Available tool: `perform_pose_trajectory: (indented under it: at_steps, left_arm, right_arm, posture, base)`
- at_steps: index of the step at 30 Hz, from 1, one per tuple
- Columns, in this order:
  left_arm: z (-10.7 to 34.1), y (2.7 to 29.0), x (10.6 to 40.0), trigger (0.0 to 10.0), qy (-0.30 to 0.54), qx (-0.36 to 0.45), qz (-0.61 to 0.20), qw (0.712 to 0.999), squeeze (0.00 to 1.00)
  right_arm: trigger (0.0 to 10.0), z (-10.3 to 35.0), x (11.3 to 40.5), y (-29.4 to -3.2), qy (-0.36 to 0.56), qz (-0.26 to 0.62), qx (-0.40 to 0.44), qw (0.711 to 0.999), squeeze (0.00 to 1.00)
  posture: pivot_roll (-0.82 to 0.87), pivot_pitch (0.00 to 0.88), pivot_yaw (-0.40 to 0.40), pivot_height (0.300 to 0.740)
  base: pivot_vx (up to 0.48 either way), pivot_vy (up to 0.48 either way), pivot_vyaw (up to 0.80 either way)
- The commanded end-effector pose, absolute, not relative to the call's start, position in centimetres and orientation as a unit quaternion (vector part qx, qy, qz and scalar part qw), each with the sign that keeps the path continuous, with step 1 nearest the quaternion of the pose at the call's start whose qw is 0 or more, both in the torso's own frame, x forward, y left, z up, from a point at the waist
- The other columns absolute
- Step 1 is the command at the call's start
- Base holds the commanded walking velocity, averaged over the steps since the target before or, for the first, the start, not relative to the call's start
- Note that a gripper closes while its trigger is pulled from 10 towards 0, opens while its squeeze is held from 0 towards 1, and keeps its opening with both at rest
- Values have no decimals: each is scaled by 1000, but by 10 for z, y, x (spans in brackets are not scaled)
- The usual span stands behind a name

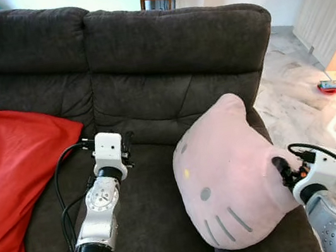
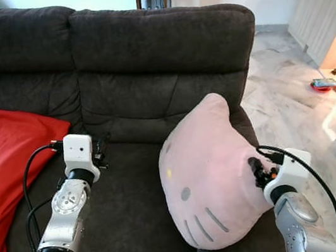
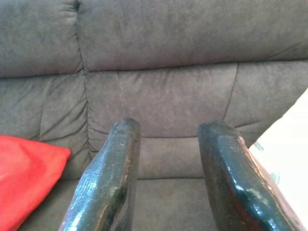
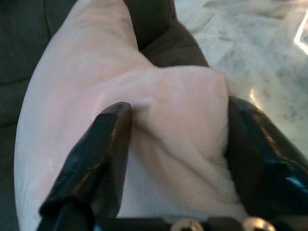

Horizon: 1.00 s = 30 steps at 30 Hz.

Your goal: Move the pillow to the sofa from floor

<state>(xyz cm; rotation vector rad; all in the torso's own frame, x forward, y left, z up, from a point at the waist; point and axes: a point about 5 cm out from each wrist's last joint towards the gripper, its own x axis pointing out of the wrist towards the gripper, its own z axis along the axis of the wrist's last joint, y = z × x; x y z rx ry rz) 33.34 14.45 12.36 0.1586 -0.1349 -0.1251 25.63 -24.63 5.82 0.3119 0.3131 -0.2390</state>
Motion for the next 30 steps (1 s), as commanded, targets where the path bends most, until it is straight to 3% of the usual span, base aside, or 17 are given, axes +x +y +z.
perform_pose_trajectory:
  at_steps: [1, 4, 5, 6, 11, 23, 30]
  left_arm:
    - [129, 141, 333, 10000, -77, 78, -70, 991, 0]
    - [130, 141, 332, 10000, -80, 76, -71, 991, 0]
    - [131, 141, 331, 10000, -84, 70, -72, 991, 0]
    - [131, 141, 331, 10000, -85, 69, -72, 991, 0]
    - [133, 141, 327, 10000, -96, 66, -71, 991, 0]
    - [122, 161, 299, 10000, -98, 110, -37, 988, 0]
    - [119, 163, 294, 10000, -97, 109, -26, 989, 0]
  right_arm:
    - [10000, 64, 257, -257, 135, -141, 151, 969, 1000]
    - [10000, 71, 259, -263, 107, -152, 136, 973, 1000]
    - [10000, 76, 259, -266, 89, -158, 120, 976, 192]
    - [10000, 77, 259, -266, 84, -160, 113, 977, 0]
    - [10000, 83, 260, -264, 46, -161, 108, 980, 0]
    - [10000, 80, 246, -224, -18, -100, 94, 990, 0]
    - [10000, 88, 249, -222, -44, -102, 70, 991, 0]
  posture:
    - [-3, 0, -87, 740]
    - [1, 0, -89, 740]
    - [2, 0, -89, 740]
    - [2, 0, -89, 740]
    - [2, 0, -91, 740]
    - [19, 0, -88, 740]
    - [16, 0, -87, 740]
  base:
    - [0, 0, 0]
    - [0, 0, 0]
    - [0, 0, 0]
    - [0, 0, 0]
    - [0, 0, 0]
    - [0, 0, 0]
    - [0, 0, 0]
